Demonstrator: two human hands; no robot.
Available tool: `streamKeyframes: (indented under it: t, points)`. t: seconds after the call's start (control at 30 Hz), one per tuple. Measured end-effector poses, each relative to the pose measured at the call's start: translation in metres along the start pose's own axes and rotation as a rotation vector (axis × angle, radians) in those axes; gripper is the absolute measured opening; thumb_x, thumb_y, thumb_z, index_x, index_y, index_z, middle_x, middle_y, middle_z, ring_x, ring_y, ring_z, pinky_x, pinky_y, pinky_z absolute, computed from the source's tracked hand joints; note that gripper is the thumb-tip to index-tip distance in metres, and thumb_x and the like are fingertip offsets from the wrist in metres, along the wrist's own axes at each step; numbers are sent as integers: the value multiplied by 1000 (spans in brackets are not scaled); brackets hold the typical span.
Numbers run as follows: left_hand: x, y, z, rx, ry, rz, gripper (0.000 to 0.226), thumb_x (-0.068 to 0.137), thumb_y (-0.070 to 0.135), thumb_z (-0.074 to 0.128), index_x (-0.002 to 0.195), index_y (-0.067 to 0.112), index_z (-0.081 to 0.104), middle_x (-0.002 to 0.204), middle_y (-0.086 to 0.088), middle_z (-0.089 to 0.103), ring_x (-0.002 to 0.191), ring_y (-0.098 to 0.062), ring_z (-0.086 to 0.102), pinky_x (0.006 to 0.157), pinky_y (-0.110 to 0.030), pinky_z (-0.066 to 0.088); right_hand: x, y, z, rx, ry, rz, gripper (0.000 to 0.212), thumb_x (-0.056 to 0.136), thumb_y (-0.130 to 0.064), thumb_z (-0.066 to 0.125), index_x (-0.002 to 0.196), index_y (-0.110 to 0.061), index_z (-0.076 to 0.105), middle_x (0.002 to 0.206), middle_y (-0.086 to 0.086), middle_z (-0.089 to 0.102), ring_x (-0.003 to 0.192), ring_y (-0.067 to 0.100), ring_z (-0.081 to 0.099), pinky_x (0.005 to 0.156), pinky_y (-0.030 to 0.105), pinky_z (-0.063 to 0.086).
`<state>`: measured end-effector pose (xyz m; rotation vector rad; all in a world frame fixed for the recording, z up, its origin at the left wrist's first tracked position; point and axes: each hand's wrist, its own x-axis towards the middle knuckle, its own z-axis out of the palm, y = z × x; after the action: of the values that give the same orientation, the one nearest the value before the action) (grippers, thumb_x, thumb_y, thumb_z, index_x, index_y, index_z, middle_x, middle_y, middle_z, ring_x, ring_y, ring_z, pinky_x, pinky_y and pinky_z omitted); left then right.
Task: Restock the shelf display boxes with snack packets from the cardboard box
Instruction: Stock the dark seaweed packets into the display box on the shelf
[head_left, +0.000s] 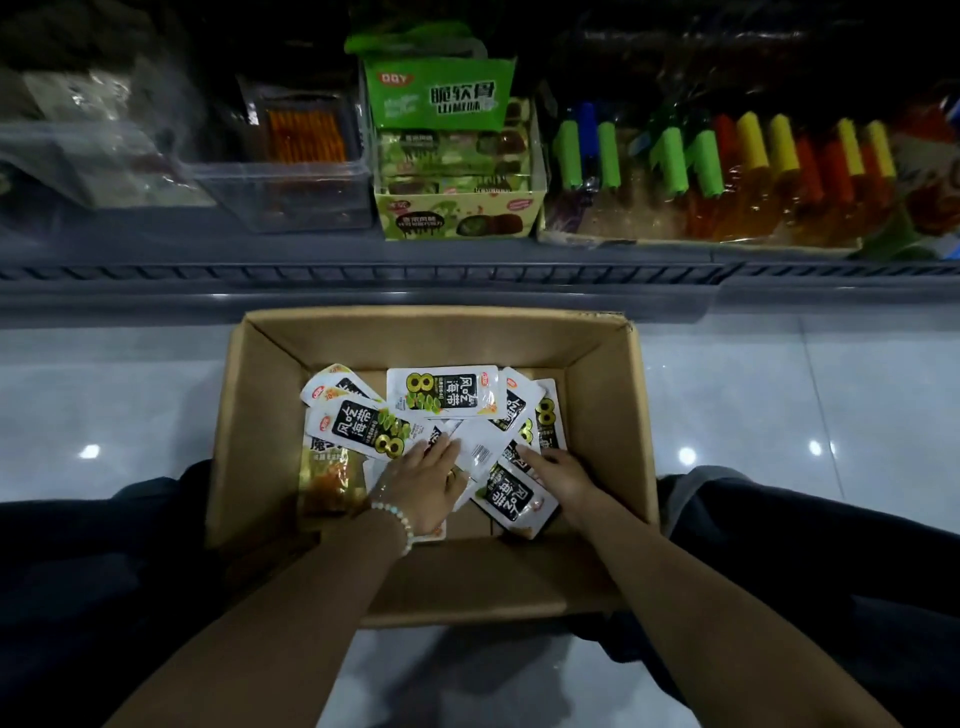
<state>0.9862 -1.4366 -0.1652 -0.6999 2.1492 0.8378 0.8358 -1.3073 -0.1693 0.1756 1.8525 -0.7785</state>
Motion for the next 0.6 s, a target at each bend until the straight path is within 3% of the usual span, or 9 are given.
streamKeyframes:
  t: [0.17,0.27,0.4,0.47,0.53,0.6]
  points:
    - [1,14,9,63,-31,49,57,99,52,5,151,31,-8,157,11,-14,145,-17,-18,119,-45,-7,13,-4,10,2,-18,-41,38,82,-38,71,100,-5,68,102,13,70,91,23,63,87,35,50]
    - [-3,23,11,43,-52,94,54,100,50,6,151,34,-6,157,13,-12,145,-15,-17,120,-46,-5,17,-2,9,6,-5,-57,35,82,-33,72,98,-2,69,100,13,71,93,26,64,86,34,50]
    - [-6,23,7,3,-27,148,51,101,50,10,151,39,6,159,15,1,147,-12,-7,119,-42,-6,9,-1,4,41,-43,-71,29,87,-25,67,108,-4,68,109,12,69,95,26,65,85,33,51]
    - [-9,24,3,-39,10,152,51,102,49,17,151,36,14,159,12,12,147,-14,4,120,-40,1,1,-5,0,43,-42,-92,30,89,-20,65,110,1,66,109,14,67,91,24,63,78,30,51]
    - [-14,24,-2,-183,66,106,48,101,48,26,147,34,26,152,4,33,142,-19,27,117,-44,21,-10,-10,-4,41,-29,-123,29,90,-17,64,111,3,66,108,17,67,85,23,61,67,25,49]
    - [-23,28,-12,-352,133,52,43,97,53,30,135,35,37,130,-4,57,119,-26,53,102,-47,42,-22,-18,-11,22,0,-159,30,90,-17,64,112,2,66,105,16,67,76,19,59,59,21,46]
